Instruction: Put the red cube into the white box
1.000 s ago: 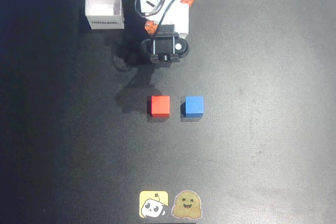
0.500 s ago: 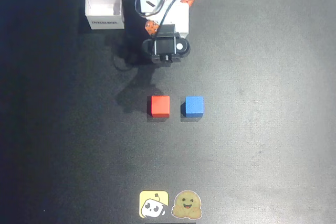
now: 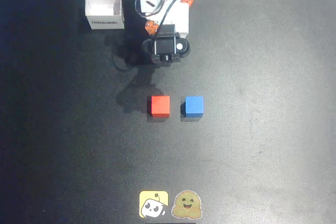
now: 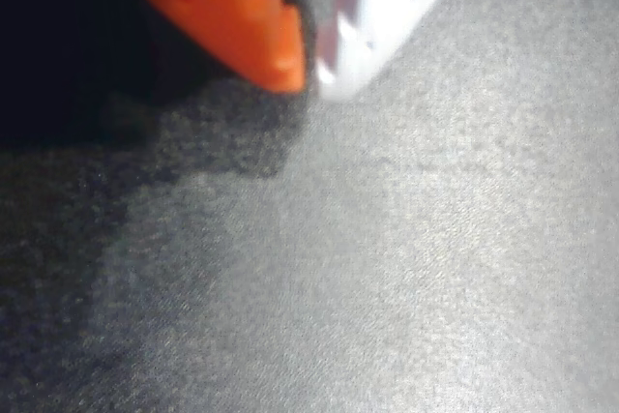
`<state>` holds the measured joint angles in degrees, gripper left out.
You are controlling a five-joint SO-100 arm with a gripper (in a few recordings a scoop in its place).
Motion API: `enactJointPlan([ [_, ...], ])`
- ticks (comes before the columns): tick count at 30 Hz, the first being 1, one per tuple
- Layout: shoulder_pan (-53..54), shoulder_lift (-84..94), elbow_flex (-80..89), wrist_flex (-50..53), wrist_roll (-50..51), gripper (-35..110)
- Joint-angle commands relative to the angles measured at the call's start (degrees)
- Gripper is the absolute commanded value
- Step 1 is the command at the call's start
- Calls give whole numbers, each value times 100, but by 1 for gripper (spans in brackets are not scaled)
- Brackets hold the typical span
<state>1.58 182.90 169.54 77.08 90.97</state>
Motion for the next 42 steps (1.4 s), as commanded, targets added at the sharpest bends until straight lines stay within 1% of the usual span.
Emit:
enactJointPlan([
  [1,-26,26,-26,18,-35,0],
  [7,-97,26,-545,211,-141,0],
  [11,-123,-185,-940,167,-158,1],
  [13,-132,-668,-1230,9,-158,1],
  [21,-97,-3639,-3032,-554,-149,2],
  [27,-88,-5388,-3771,-1274,-123,3],
  [31,-79,-6469,-4368,-1503,-123,3],
  [35,-26,-7198,-4772,-1652,-97,3],
  [42,97,-7708,-4790,-2153,-105,4],
])
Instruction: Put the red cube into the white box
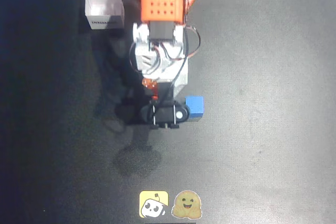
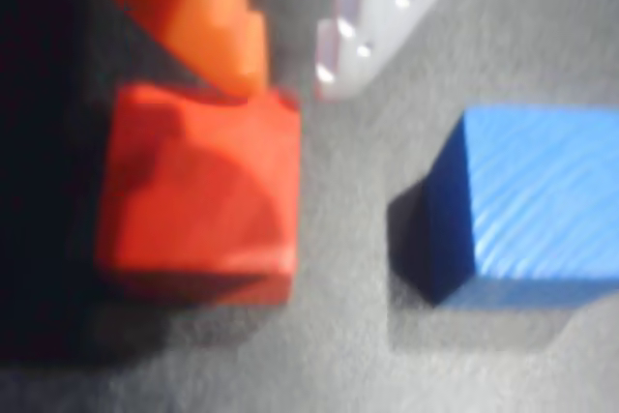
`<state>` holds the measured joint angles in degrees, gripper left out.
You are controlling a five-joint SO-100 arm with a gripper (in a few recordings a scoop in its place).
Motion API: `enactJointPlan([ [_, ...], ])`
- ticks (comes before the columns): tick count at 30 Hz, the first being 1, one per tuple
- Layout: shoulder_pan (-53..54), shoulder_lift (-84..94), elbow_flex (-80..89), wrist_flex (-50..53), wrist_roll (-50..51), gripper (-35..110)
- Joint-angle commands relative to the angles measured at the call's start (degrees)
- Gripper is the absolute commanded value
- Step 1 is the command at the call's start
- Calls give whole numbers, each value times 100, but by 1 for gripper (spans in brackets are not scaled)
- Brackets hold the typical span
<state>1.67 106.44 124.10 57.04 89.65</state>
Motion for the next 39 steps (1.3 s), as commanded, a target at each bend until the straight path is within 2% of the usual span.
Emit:
enactJointPlan([
  [1,88,-114,-264,-185,9,6],
  [8,79,-79,-264,-308,-35,24],
  [28,-114,-237,-18,-940,53,25],
  [35,-132,-598,360,-1705,62,25],
  [39,-132,-817,387,-1863,70,17],
])
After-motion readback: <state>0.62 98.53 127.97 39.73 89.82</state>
